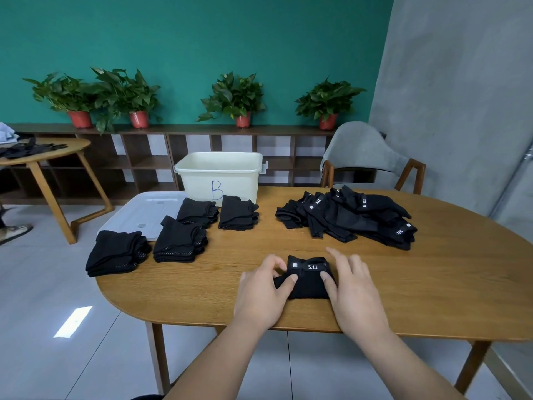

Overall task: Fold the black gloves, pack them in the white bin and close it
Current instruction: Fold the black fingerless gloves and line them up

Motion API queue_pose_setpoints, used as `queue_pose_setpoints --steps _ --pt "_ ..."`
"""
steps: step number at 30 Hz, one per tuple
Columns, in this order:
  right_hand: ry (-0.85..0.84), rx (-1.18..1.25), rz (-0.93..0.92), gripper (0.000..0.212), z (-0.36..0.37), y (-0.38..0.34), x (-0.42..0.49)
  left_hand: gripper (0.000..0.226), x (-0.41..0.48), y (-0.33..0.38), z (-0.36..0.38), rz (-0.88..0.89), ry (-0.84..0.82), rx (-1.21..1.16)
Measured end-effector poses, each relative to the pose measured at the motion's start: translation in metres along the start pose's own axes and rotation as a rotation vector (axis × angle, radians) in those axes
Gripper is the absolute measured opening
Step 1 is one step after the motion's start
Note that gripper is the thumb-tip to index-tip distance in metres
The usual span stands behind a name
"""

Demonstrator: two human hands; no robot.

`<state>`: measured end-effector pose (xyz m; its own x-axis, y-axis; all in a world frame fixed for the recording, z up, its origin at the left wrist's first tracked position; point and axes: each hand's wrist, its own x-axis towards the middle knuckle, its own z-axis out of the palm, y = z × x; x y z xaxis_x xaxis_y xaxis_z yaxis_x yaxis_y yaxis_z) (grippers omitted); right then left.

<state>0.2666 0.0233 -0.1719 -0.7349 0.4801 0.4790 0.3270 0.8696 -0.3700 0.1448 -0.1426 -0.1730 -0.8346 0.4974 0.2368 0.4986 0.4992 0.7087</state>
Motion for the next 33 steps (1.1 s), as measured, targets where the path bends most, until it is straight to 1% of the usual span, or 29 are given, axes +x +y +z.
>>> queue_pose_setpoints --steps 2,4,6,7,11,14,18,21,23,25,27,29,31,33 --pt "-0.083 -0.115 -0.095 0.06 0.001 0.001 0.001 0.019 -0.001 0.0 0.0 0.016 0.008 0.0" --pt "-0.239 -0.175 -0.155 0.062 0.002 0.002 0.004 0.018 0.0 -0.002 0.001 0.032 0.024 0.001" --pt "-0.371 -0.196 -0.136 0.062 0.005 0.005 0.007 0.017 0.0 -0.003 0.002 0.037 0.042 0.005" --pt "-0.409 -0.21 -0.118 0.063 0.007 0.005 0.009 0.017 0.001 -0.003 0.003 0.038 0.051 0.01" --pt "-0.46 -0.264 -0.058 0.065 0.012 0.004 0.013 0.017 0.003 -0.002 0.003 0.03 0.082 0.06" --pt "-0.474 -0.251 -0.029 0.064 0.012 0.002 0.014 0.016 0.003 0.0 0.004 0.078 0.105 0.146" --pt "-0.439 -0.156 -0.027 0.061 0.008 0.004 0.011 0.014 0.002 -0.002 0.006 0.12 0.152 0.205" --pt "-0.38 -0.016 -0.004 0.057 0.005 0.005 0.009 0.024 -0.001 -0.002 0.009 0.175 0.211 0.252" --pt "-0.307 0.125 0.037 0.054 0.002 0.007 0.009 0.023 -0.006 0.0 0.008 0.283 0.293 0.277" --pt "-0.191 0.286 0.089 0.051 0.0 0.01 0.008 0.024 -0.01 0.004 0.008 0.439 0.336 0.311" --pt "-0.069 0.413 0.151 0.048 -0.003 0.012 0.008 0.032 -0.015 0.014 0.011 0.577 0.278 0.366" --pt "-0.007 0.469 0.219 0.048 -0.006 0.013 0.008 0.048 -0.022 0.031 0.021 0.596 0.134 0.429" --pt "0.011 0.477 0.272 0.047 -0.009 0.013 0.008 0.066 -0.028 0.048 0.035 0.486 -0.041 0.477" --pt "0.006 0.484 0.305 0.047 -0.01 0.013 0.007 0.074 -0.028 0.056 0.048 0.346 -0.168 0.498"
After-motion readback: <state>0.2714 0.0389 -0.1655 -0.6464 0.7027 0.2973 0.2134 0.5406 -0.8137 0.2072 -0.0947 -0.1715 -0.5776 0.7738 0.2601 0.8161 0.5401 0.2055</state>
